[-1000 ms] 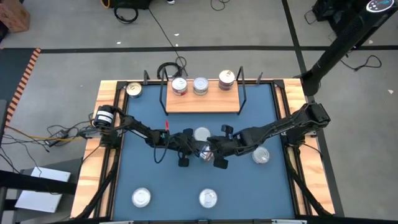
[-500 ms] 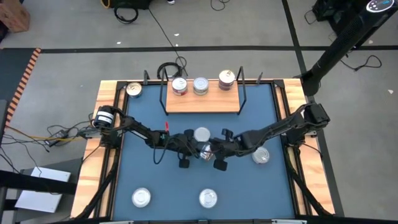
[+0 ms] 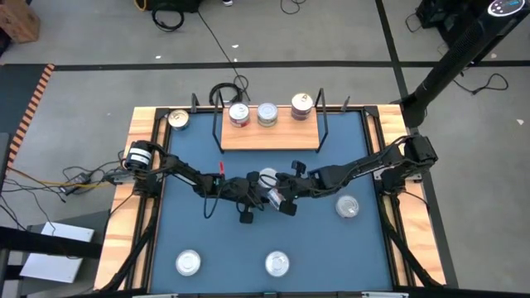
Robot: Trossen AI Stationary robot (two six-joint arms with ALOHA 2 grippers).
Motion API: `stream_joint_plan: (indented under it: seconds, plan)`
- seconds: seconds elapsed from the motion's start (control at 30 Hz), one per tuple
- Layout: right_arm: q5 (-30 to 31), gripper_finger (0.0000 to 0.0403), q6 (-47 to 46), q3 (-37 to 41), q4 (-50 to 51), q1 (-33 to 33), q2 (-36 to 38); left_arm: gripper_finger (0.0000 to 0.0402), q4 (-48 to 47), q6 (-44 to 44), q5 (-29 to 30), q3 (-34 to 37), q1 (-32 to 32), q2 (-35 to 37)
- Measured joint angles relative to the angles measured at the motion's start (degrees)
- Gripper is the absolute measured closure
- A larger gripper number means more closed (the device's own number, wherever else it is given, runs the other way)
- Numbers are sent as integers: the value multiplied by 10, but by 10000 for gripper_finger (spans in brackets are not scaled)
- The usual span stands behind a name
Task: Stack canned seafood by type on shelf
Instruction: Put the blue tuna can on the shelf aligned with the stacked blue tuna cans
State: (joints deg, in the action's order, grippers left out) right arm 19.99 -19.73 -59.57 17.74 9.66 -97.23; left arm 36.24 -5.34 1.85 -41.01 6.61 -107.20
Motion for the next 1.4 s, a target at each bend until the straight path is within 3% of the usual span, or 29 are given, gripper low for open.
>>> stream_joint_plan:
  seconds: [0.4,0.73,0.9,1.13,1.4]
  plan:
    - [-1,300,-40,-38,109,13,21,396,-18,-3,0,0,0,2]
    - [-6,221,-118,-39,96,62,28,396,-30,1,0,0,0,6]
    - [-1,179,-163,-39,84,84,28,396,13,19,-10,0,2,1]
    - [14,124,-219,-39,80,87,26,396,52,38,-8,0,3,-5]
    - [42,79,-239,-39,80,91,26,396,28,41,18,0,3,-5]
